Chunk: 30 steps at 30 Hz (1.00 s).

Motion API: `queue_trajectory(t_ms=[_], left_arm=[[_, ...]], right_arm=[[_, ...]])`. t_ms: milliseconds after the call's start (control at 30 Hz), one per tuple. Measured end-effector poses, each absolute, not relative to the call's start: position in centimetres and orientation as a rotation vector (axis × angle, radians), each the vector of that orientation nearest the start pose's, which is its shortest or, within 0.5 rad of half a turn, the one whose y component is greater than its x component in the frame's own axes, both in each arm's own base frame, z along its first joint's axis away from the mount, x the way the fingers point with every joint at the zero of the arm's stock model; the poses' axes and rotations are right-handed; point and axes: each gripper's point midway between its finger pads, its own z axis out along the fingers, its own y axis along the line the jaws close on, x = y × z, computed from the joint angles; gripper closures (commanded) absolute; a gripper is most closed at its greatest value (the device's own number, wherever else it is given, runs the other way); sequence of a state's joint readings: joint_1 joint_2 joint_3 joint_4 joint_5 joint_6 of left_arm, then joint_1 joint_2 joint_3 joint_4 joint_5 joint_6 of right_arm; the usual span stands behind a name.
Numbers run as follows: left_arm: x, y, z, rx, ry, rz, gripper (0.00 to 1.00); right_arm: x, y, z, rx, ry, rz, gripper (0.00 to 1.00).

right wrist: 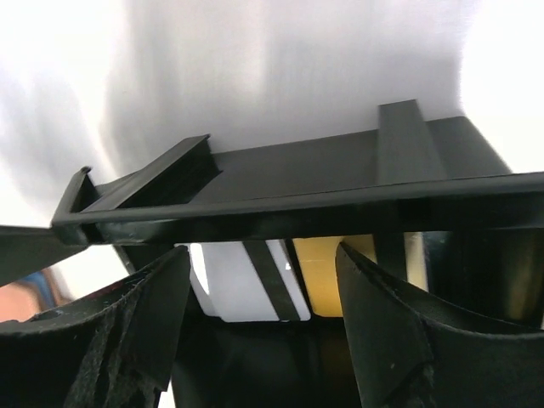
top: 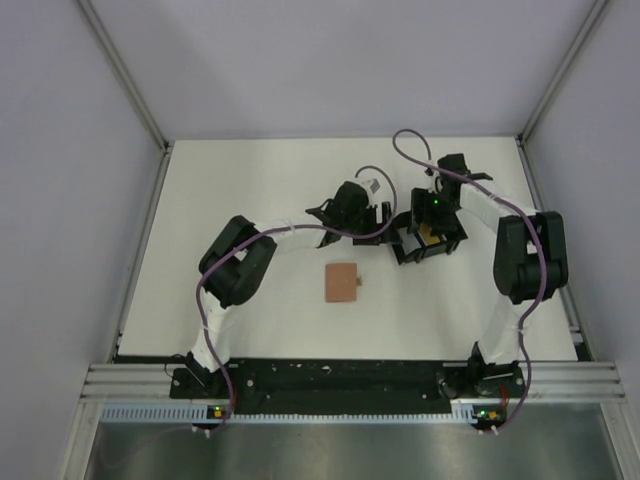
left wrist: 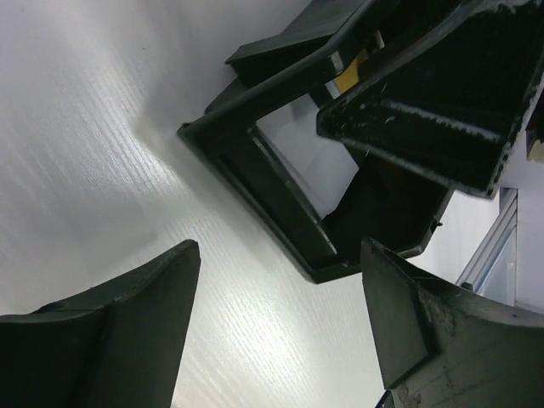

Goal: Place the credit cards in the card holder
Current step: Move the storage box to the center of the board.

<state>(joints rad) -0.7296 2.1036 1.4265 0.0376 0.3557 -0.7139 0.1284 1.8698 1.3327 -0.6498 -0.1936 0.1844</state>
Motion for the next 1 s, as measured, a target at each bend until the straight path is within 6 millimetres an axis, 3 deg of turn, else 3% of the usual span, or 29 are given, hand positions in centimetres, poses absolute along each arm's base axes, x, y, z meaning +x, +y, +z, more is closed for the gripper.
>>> queue_trajectory(t_ms=[233, 400, 467, 533, 667, 800, 1000], left_arm=[[34.3, -42.8, 6.5, 0.243, 2.443, -1.129, 0.42], [33.2, -41.9, 4.7, 0.224, 2.505, -1.113, 0.58], [33.1, -41.9, 4.8, 0.215, 2.505, -1.124, 0.63], [33.0, -41.9, 4.9, 0.212, 2.501, -1.133, 0.74], [32.9, -41.9, 4.9, 0.21, 2.504, -1.14, 0.84], [32.3, -41.4, 4.9, 0.186, 2.515, -1.138, 0.86], [31.3, -40.4, 4.9, 0.17, 2.531, -1.131, 0.8]], right_arm=[[36.4, 12.7, 5.1, -0.085, 2.77, 0.498, 0.41], [34.7, 13.4, 5.0, -0.092, 2.785, 0.578, 0.47], [34.3, 13.7, 5.0, -0.092, 2.791, 0.611, 0.5], [33.9, 14.1, 5.0, -0.089, 2.799, 0.649, 0.53], [33.4, 14.9, 5.2, -0.083, 2.801, 0.728, 0.56], [33.1, 15.5, 5.5, -0.075, 2.798, 0.781, 0.58], [32.9, 16.3, 6.6, -0.06, 2.746, 0.858, 0.66]])
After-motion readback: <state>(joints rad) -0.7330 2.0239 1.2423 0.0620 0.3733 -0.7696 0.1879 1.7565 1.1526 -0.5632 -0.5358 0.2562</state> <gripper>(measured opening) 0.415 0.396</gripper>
